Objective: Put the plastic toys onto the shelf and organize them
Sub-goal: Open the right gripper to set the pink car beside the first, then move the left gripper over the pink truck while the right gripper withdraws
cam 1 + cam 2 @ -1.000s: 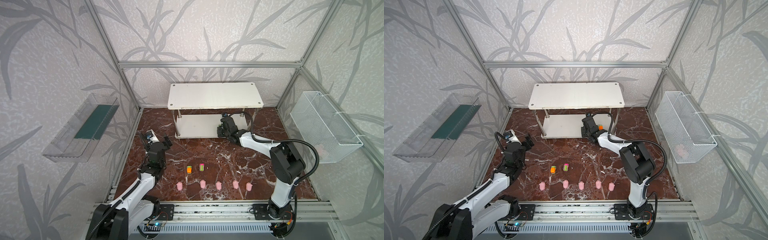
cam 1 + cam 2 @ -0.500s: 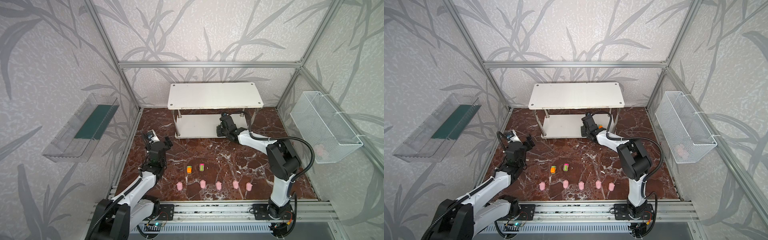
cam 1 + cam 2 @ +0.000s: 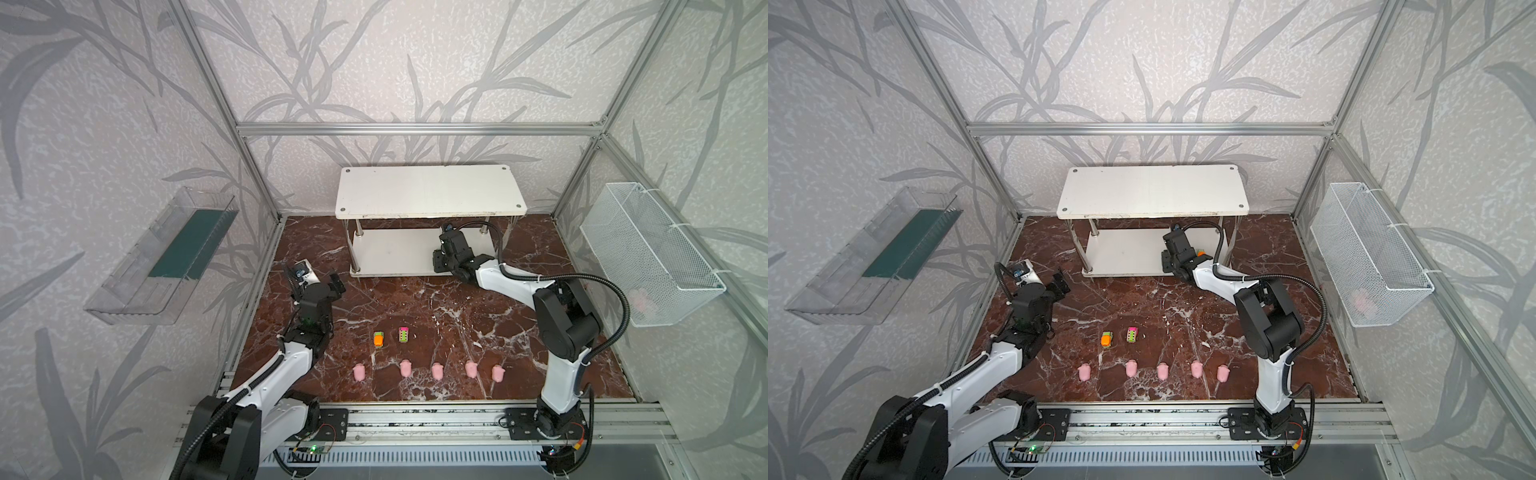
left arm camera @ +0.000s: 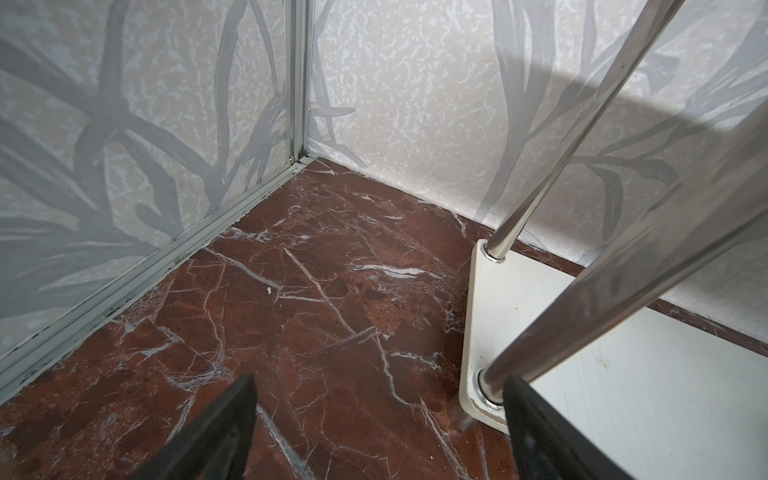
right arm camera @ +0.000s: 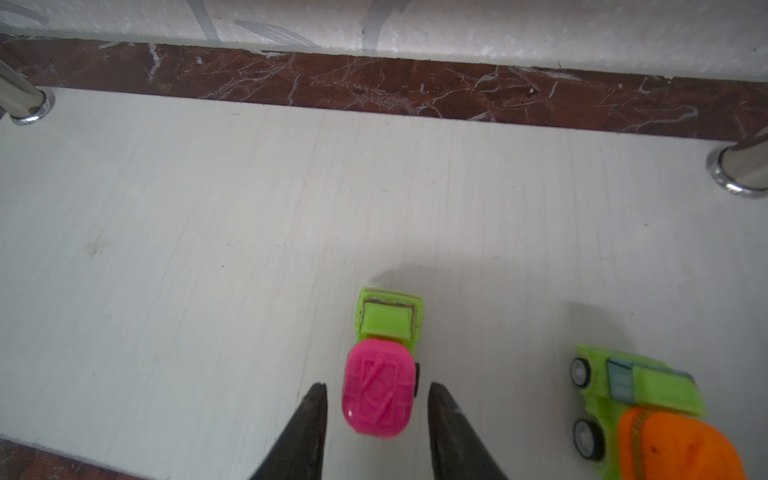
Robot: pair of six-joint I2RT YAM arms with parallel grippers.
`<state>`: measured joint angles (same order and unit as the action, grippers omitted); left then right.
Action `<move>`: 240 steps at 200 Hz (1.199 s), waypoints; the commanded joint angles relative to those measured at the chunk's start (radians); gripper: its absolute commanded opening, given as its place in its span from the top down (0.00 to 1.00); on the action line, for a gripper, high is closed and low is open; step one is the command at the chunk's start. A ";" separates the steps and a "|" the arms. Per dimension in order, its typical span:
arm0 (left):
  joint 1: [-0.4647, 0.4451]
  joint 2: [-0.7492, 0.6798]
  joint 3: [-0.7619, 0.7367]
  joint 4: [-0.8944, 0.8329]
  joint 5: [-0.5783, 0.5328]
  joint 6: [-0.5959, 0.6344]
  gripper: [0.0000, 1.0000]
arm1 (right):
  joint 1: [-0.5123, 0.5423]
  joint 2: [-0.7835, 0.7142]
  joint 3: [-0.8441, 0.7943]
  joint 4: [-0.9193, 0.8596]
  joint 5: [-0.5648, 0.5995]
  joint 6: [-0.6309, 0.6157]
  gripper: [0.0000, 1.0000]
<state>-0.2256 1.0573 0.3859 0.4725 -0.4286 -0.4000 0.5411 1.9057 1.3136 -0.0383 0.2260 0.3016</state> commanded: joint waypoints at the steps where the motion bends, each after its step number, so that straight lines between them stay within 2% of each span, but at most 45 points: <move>1: -0.003 0.001 0.016 0.005 -0.010 0.001 0.10 | -0.004 -0.090 -0.023 0.024 0.000 -0.011 0.56; 30: -0.011 -0.017 0.025 -0.029 0.002 -0.021 0.10 | -0.005 -0.183 -0.090 0.061 -0.014 -0.011 0.53; 51: -0.052 -0.029 0.027 -0.045 -0.001 -0.024 0.10 | -0.004 -0.275 -0.169 0.106 -0.065 -0.006 0.51; 90: -0.203 -0.034 0.045 -0.143 -0.066 -0.051 0.10 | 0.025 -0.457 -0.340 0.144 -0.055 -0.011 0.49; 128: -0.361 -0.045 0.087 -0.344 -0.057 -0.173 0.10 | 0.059 -0.657 -0.514 0.122 -0.013 -0.009 0.48; 163: -0.499 -0.057 0.115 -0.495 -0.054 -0.224 0.12 | 0.075 -0.813 -0.642 0.085 -0.001 0.043 0.48; 198: -0.590 -0.034 0.202 -0.718 0.003 -0.292 0.14 | 0.076 -0.886 -0.724 0.059 0.022 0.076 0.48; 240: -0.707 0.039 0.239 -0.769 0.074 -0.331 0.16 | 0.077 -0.898 -0.778 0.066 0.003 0.128 0.48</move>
<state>-0.8791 1.0405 0.5930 -0.1902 -0.3908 -0.6693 0.6144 1.0218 0.5575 0.0288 0.2272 0.3866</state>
